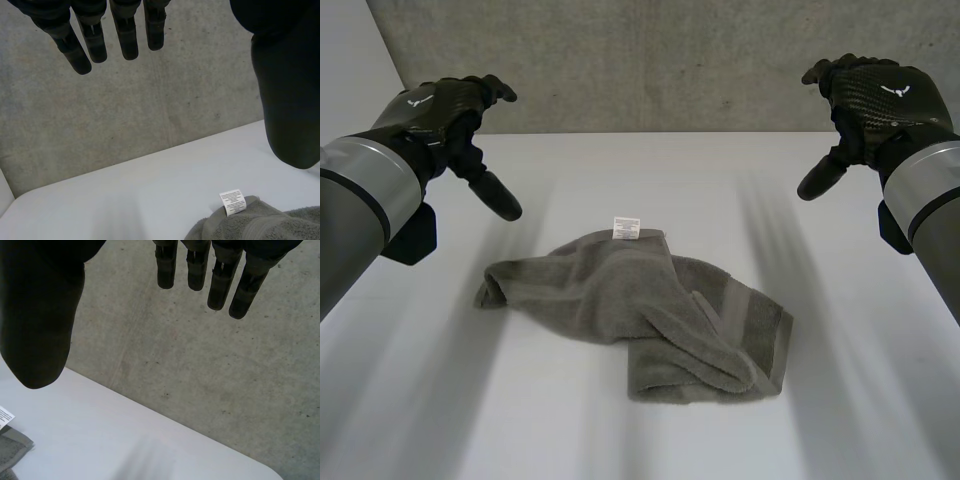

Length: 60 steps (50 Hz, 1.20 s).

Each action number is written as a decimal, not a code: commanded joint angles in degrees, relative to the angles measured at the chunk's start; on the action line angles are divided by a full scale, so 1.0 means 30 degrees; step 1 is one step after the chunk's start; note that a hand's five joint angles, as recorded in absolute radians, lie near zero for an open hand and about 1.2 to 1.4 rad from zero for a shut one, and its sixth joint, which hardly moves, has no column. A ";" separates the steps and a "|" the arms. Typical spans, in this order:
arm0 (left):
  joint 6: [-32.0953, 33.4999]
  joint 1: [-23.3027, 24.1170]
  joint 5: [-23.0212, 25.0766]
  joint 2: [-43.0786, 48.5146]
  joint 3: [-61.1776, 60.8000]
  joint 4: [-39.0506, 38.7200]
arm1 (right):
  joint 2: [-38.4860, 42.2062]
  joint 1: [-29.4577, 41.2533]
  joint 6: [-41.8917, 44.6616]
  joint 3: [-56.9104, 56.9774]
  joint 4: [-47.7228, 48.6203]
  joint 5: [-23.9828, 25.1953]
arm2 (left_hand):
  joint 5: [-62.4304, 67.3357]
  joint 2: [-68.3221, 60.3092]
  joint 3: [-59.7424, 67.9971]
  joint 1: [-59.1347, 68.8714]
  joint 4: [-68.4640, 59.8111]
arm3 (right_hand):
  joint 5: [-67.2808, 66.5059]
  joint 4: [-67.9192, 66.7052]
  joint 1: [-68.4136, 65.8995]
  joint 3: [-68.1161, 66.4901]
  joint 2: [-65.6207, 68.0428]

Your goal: Fold the towel.

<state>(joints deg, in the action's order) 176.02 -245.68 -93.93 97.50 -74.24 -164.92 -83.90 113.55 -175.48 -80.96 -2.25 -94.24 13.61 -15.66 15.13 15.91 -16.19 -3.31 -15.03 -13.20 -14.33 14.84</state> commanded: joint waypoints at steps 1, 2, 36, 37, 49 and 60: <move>0.0007 0.0535 0.0166 0.0283 -0.0242 -0.0863 | 0.0047 -0.0027 0.0429 0.0062 -0.0012 0.0241 | -0.4241 0.1590 -0.1414 -0.1673 0.1767 | 0.1102 0.1676 0.1067 0.1443 -0.1612; 0.0007 0.0537 0.0167 0.0285 -0.0242 -0.0866 | 0.0164 -0.0027 0.0839 0.0121 -0.0042 0.0271 | -0.4241 0.1590 -0.1414 -0.1673 0.1767 | 0.1102 0.1676 0.1067 0.1443 -0.1612; 0.9382 0.4843 0.1427 1.0420 0.0110 -0.3474 | 0.4233 0.0295 0.2100 -0.8786 0.2156 0.3611 | -0.2227 -0.0425 0.0600 0.0341 -0.0248 | 0.1102 0.1676 0.1067 0.1443 -0.1612; 0.9382 0.4844 0.1426 1.0421 0.0109 -0.3474 | 0.4237 0.0296 0.2098 -0.8785 0.2156 0.3611 | -0.2222 -0.0429 0.0604 0.0345 -0.0252 | 0.1102 0.1676 0.1067 0.1443 -0.1612; 0.9265 0.5108 -0.0677 0.9840 -0.0359 -0.4845 | 0.4444 0.0120 0.0371 -0.8669 0.3529 0.3874 | 1.6536 -1.9187 1.9362 1.9103 -1.9010 | -2.2209 -2.1635 -2.2244 -2.1868 2.1699; 0.6840 0.4756 -0.4256 0.5301 -0.0884 -0.8600 | -0.0006 -0.1340 0.0341 -0.4074 0.3622 0.3903 | 1.8797 -2.1448 2.1623 2.1364 -2.1271 | -2.2232 -2.1657 -2.2266 -2.1891 2.1721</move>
<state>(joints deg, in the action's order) 202.07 -230.94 -102.65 120.30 -75.59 -186.59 -76.94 112.98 -174.53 -100.69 9.39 -82.47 84.68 -83.83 88.29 81.96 -86.35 -66.60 -76.68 -75.98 -76.58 76.34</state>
